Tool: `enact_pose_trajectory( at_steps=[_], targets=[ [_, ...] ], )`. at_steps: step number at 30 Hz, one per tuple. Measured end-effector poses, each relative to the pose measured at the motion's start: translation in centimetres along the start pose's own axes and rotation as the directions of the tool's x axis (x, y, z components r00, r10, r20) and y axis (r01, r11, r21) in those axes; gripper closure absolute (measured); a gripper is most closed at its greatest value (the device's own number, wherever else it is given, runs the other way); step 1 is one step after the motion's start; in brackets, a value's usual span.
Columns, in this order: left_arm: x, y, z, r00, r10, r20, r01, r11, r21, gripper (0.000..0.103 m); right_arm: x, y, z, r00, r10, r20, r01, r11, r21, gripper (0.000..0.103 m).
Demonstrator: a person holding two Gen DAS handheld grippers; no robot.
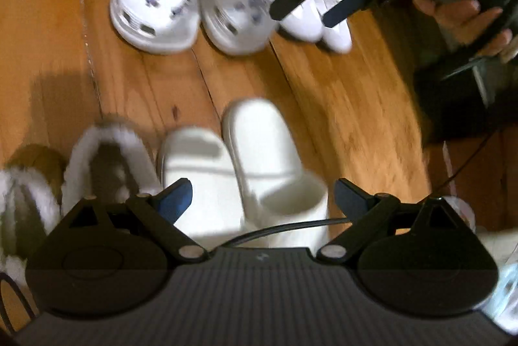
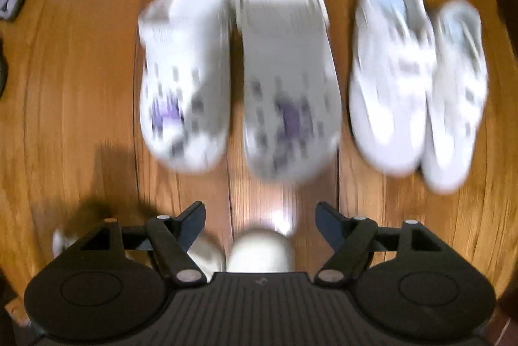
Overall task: Organize scattered shoes
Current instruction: 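Move the right tool to the white NEON slides and grasp both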
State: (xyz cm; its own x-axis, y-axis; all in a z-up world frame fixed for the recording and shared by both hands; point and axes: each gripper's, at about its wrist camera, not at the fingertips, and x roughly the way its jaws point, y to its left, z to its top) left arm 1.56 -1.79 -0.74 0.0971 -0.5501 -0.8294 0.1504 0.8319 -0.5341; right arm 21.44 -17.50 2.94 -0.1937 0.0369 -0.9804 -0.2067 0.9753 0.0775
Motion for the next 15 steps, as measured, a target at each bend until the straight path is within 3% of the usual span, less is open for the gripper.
enact_pose_trajectory(
  at_steps=[2,6,15],
  targets=[
    [0.1,-0.9,-2.2,0.999,0.021,-0.037,-0.02,0.999,0.028,0.008,-0.2,-0.3,-2.8,0.997,0.034,-0.063,-0.032,0.999,0.029,0.023],
    [0.6,-2.2,-5.8,0.994,0.058,-0.089,-0.052,0.996,0.069,0.008,-0.5,0.8,-11.4,0.983,0.083,-0.166,-0.08,0.997,0.021,0.027],
    [2.0,-4.3,-10.4,0.987,0.096,-0.131,-0.078,0.988,0.136,0.008,4.9,5.1,-16.4,0.951,0.078,-0.299,-0.103,0.992,-0.068,0.028]
  ],
)
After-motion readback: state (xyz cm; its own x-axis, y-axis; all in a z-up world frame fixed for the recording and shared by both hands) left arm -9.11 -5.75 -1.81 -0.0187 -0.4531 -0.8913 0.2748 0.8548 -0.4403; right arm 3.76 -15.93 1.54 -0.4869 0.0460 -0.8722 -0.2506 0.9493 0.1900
